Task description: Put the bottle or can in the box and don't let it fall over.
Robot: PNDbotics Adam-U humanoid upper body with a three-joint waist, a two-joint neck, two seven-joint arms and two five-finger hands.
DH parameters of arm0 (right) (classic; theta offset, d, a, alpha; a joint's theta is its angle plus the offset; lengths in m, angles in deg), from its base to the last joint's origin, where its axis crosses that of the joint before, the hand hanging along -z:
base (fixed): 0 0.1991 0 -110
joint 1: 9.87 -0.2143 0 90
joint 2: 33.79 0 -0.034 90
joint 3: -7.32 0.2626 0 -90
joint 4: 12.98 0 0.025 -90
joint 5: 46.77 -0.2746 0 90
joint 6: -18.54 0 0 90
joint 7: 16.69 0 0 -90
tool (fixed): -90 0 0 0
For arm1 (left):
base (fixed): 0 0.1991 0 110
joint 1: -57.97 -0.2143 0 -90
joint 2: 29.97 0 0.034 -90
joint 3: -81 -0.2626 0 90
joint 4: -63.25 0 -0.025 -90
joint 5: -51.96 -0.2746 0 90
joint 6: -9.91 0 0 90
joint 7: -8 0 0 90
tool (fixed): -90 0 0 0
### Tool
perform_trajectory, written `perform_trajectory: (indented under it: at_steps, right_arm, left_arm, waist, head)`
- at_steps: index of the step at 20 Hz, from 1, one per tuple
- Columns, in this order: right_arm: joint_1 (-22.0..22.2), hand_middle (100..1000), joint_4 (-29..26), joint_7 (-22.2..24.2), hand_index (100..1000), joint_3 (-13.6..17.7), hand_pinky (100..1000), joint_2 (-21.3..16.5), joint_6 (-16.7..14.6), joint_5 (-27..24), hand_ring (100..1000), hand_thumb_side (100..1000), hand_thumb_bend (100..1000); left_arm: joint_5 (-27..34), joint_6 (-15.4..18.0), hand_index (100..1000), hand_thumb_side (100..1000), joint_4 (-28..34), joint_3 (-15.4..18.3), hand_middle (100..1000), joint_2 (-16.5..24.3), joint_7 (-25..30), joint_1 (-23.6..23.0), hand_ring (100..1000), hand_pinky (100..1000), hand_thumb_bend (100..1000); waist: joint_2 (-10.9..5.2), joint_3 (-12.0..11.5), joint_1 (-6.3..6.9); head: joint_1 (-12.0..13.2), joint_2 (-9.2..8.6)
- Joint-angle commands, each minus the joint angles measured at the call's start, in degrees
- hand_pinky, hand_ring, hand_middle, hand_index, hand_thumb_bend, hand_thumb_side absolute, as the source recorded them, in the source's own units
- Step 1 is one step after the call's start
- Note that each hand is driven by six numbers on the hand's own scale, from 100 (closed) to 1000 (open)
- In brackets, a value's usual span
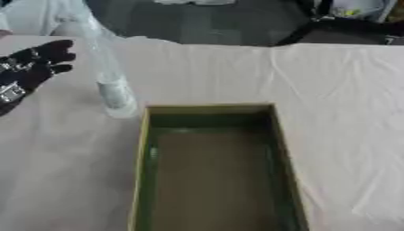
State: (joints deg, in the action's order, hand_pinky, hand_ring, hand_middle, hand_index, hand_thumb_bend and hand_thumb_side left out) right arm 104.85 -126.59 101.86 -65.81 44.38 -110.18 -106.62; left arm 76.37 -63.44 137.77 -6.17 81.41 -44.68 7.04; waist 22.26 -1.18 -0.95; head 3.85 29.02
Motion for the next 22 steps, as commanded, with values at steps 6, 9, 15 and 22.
perform_trajectory:
  at_steps: [6, 9, 15, 22]
  right_arm:
    - [-0.52, 851, -0.98, 7.66, 940, -0.25, 957, -0.23, -8.36, 1.71, 773, 562, 100]
    - [-0.73, 851, -0.98, 7.54, 940, -0.46, 958, -0.12, -8.41, 2.05, 773, 562, 100]
    - [-1.16, 851, -0.98, 7.5, 940, -0.82, 959, 0.11, -8.42, 2.56, 773, 567, 100]
    - [-1.78, 851, -0.98, 7.54, 941, -1.11, 960, 0.34, -8.15, 2.93, 773, 564, 100]
  left_arm:
    - [-3.0, -1.77, 926, 628, 0.24, 0.08, 1000, 1.23, -3.22, 1.73, 1000, 1000, 365]
    - [-3.62, -1.66, 931, 627, -0.12, 0.2, 1000, 1.34, -3.47, 2.22, 1000, 1000, 374]
    - [-4.19, -0.84, 923, 615, -0.72, 0.18, 1000, 1.78, -3.91, 2.88, 1000, 1000, 376]
    - [-5.11, 0.38, 920, 617, -1.15, -0.07, 1000, 1.86, -2.57, 3.84, 1000, 1000, 383]
  waist:
    - [-0.31, 0.46, 0.16]
    - [-0.1, 0.53, 0.15]
    - [0.34, 0.73, 0.11]
    - [0.95, 1.11, 0.15]
  head:
    - [0.14, -1.2]
    - [0.18, -1.3]
    - [0.38, -1.56]
    - [0.97, -1.98]
